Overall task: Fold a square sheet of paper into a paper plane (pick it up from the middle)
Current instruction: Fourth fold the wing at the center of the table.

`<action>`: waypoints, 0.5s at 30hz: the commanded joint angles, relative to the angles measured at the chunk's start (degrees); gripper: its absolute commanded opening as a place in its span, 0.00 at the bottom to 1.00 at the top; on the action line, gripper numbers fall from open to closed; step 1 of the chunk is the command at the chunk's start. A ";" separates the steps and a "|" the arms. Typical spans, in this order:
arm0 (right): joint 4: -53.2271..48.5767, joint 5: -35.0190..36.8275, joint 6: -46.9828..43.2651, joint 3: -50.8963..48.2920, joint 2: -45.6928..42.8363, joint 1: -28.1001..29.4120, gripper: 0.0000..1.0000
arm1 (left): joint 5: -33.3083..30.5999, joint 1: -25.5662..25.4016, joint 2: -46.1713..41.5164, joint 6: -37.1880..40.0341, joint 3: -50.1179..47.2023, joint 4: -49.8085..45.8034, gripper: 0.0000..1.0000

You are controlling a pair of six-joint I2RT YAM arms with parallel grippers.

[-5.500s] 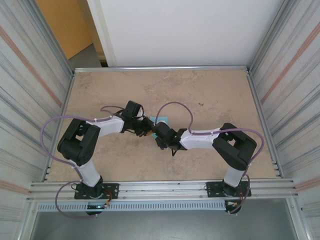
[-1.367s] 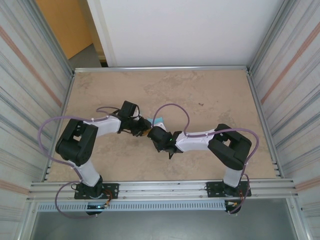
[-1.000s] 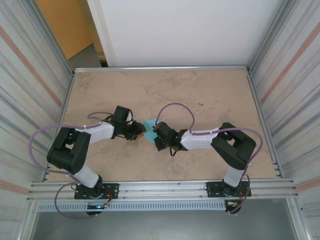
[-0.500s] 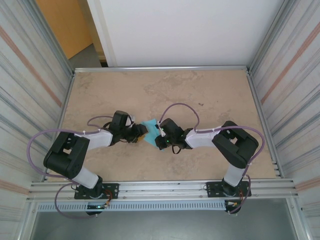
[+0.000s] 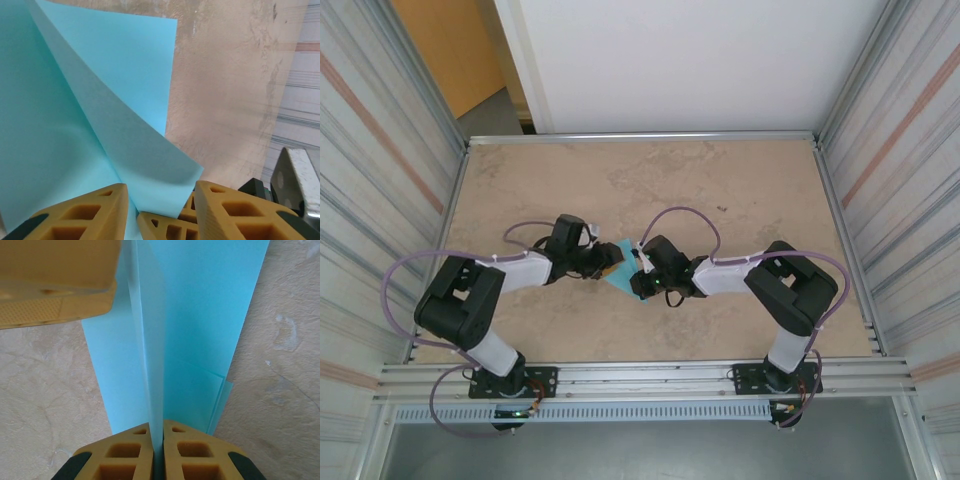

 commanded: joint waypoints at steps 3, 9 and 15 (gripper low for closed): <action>-3.87 -1.51 -0.45 -1.59 0.31 -0.35 0.13 | -0.12 -0.71 2.31 2.24 2.62 -3.15 0.39; -4.92 -2.88 0.35 -0.97 -0.30 -1.02 0.17 | -1.64 -0.81 4.87 2.50 4.82 -7.43 0.39; -7.60 -7.02 3.07 0.51 -4.55 -2.41 0.30 | -2.89 -0.90 7.04 2.51 6.51 -11.84 0.40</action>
